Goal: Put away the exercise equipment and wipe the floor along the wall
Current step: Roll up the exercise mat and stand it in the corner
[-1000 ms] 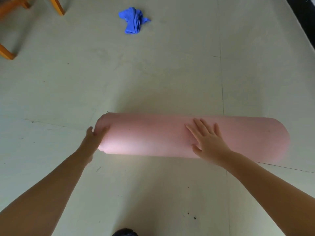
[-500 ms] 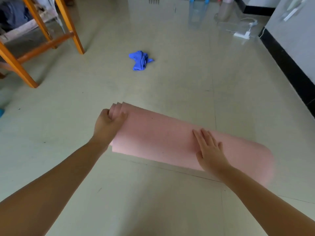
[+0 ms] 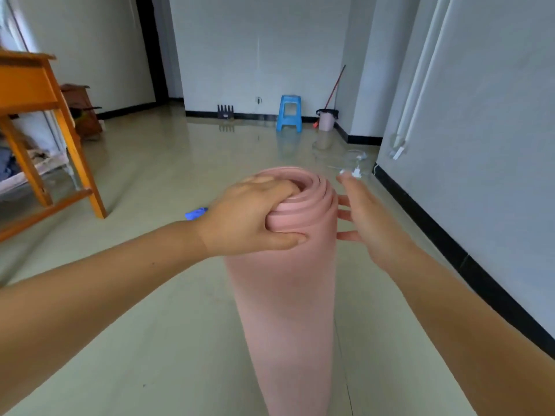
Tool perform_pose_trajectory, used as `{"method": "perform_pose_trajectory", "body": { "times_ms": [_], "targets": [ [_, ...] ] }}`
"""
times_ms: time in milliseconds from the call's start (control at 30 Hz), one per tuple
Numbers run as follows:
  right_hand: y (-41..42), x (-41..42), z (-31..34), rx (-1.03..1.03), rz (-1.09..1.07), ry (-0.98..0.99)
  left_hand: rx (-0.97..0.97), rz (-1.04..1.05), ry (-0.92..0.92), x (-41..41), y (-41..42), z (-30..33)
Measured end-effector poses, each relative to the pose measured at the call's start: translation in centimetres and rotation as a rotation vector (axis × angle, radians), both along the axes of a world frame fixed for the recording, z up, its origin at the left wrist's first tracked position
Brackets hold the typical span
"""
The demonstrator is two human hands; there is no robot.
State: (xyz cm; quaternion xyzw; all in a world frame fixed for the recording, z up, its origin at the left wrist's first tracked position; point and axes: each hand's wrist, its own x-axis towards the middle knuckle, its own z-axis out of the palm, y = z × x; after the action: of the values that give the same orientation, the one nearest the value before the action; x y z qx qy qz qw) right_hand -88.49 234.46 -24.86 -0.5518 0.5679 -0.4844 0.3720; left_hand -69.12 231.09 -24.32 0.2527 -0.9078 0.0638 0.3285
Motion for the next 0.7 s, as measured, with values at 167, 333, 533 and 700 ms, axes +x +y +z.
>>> {"method": "perform_pose_trajectory", "body": {
  "times_ms": [167, 333, 533, 700],
  "targets": [
    [-3.2, 0.2, 2.9, 0.192, 0.117, 0.238, -0.355, -0.009, 0.143, -2.6, -1.7, -3.2],
    [-5.2, -1.7, 5.7, 0.412, 0.206, 0.591, -0.369, 0.122, 0.125, -2.1, -3.0, -4.6],
    [-6.0, -3.3, 6.6, 0.697, 0.2, 0.58, 1.066, 0.62, 0.826, -2.8, 3.2, -5.9],
    [-4.9, -2.6, 6.5, 0.759, 0.125, 0.512, 1.932, 0.471, 1.205, -4.7, 6.8, -0.9]
  ]
}}
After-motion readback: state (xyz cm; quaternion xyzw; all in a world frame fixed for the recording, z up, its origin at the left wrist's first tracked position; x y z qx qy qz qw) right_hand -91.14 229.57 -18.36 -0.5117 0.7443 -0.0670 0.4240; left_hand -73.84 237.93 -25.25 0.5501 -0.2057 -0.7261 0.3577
